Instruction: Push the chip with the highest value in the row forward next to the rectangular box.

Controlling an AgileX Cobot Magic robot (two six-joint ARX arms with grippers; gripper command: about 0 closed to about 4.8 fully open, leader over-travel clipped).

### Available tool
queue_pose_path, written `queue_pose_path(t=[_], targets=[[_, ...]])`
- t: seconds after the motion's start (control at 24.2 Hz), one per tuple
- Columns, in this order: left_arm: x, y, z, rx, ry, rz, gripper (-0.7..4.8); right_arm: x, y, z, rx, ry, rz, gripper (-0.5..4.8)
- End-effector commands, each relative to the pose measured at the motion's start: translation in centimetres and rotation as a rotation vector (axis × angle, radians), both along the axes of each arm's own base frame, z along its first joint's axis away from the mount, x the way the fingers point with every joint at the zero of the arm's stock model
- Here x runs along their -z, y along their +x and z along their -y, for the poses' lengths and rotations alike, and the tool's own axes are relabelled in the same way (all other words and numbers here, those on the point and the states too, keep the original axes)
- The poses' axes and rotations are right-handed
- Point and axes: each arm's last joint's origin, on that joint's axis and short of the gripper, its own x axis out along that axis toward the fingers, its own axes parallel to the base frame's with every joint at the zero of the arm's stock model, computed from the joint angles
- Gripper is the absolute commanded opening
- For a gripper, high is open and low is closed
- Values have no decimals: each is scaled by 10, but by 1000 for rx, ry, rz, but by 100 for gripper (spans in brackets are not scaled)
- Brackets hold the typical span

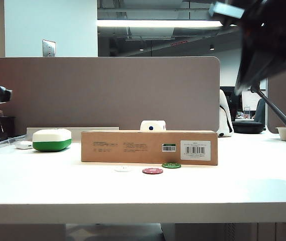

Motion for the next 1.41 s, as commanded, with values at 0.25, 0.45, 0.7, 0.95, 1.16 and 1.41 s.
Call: queue_pose_path(t=[0.25,0.45,0.7,0.95,1.16,1.41], targets=[[-5,8,-16,-176,-24,34,-5,-44,-71,17,-142,160,309,-9],[-6,13,-32,-340,-28,51,-5,-51,-99,22,-160,149,402,-9],[-10,13,-50,-517,-44,108,-5,-52,-115,23,-232,114,441,-9],[-10,13,-57,-586,-38,103,-5,-53,-116,26,-242,115,448,-9],[-10,13,-57,-586,-38,103,-5,-54,-117,31,-241,108,467,-9],[-10,13,-57,-585,-38,103,-5,-54,-117,31,-251,110,463,-9]])
